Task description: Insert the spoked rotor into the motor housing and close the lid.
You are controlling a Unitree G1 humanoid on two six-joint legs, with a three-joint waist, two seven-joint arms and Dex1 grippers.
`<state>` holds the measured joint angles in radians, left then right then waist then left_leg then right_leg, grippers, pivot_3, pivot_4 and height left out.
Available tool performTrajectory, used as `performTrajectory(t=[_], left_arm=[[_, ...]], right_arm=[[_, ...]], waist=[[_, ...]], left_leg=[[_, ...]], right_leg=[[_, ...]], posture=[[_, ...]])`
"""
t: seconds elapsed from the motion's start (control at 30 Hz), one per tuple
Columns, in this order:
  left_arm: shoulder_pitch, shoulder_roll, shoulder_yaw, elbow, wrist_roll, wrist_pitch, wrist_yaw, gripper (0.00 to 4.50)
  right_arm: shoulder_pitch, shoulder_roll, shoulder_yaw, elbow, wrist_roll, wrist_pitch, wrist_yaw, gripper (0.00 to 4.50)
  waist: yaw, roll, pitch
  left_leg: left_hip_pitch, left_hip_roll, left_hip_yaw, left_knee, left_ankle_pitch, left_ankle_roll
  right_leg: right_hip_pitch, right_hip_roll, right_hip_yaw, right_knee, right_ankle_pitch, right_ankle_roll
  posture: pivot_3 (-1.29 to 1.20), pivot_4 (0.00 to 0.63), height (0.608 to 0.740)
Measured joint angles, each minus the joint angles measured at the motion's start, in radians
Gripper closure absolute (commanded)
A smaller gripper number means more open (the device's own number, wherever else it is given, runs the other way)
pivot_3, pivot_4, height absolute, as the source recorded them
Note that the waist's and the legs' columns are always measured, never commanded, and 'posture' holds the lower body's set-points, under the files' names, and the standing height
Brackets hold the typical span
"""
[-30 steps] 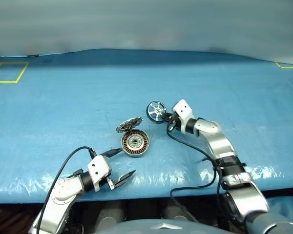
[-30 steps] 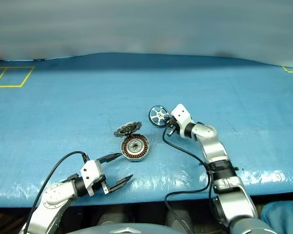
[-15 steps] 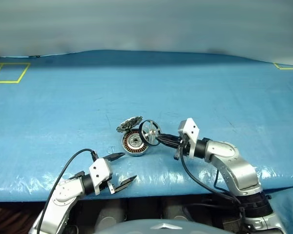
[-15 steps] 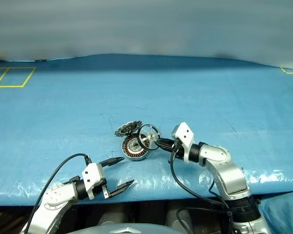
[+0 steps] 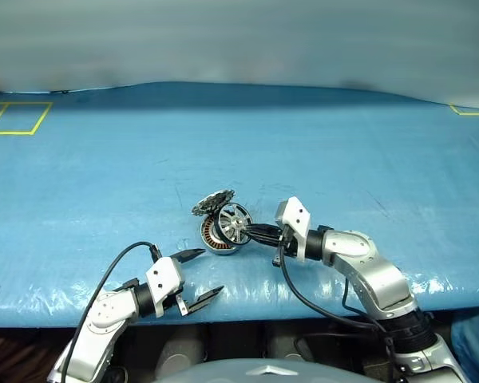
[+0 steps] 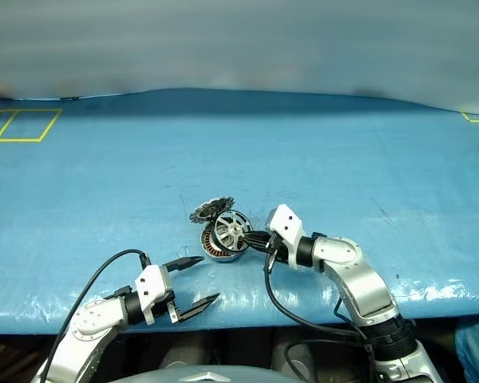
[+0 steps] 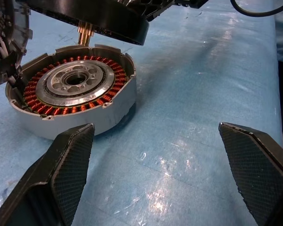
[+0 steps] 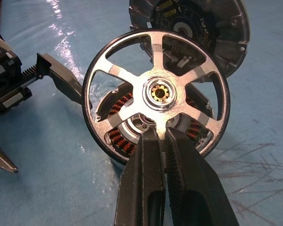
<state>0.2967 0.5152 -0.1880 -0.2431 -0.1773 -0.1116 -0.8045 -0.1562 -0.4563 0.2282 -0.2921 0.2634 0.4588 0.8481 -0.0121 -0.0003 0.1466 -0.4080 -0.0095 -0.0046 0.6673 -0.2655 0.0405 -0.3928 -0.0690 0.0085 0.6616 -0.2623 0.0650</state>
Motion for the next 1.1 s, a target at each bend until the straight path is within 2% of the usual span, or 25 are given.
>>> performTrajectory(t=[0.57, 1.1], left_arm=[[0.002, -0.002, 0.000, -0.010, 0.001, 0.015, 0.018, 0.00], [0.001, -0.006, -0.001, 0.002, 0.013, -0.005, 0.019, 0.00]], right_arm=[[-0.042, 0.013, 0.060, 0.084, -0.050, -0.055, -0.005, 4.47], [-0.053, 0.014, 0.068, 0.082, -0.061, -0.055, -0.012, 4.47]], waist=[[-0.001, 0.000, 0.000], [-0.001, 0.000, 0.000]], left_leg=[[0.001, 0.000, 0.000, 0.000, 0.000, 0.000], [0.007, 0.001, 0.000, 0.000, 0.000, 0.000]], right_leg=[[0.001, 0.001, 0.001, 0.001, 0.000, 0.000], [0.001, -0.002, 0.001, 0.001, 0.000, 0.000]], posture=[[0.00, 0.150, 0.740], [0.00, 0.150, 0.740]])
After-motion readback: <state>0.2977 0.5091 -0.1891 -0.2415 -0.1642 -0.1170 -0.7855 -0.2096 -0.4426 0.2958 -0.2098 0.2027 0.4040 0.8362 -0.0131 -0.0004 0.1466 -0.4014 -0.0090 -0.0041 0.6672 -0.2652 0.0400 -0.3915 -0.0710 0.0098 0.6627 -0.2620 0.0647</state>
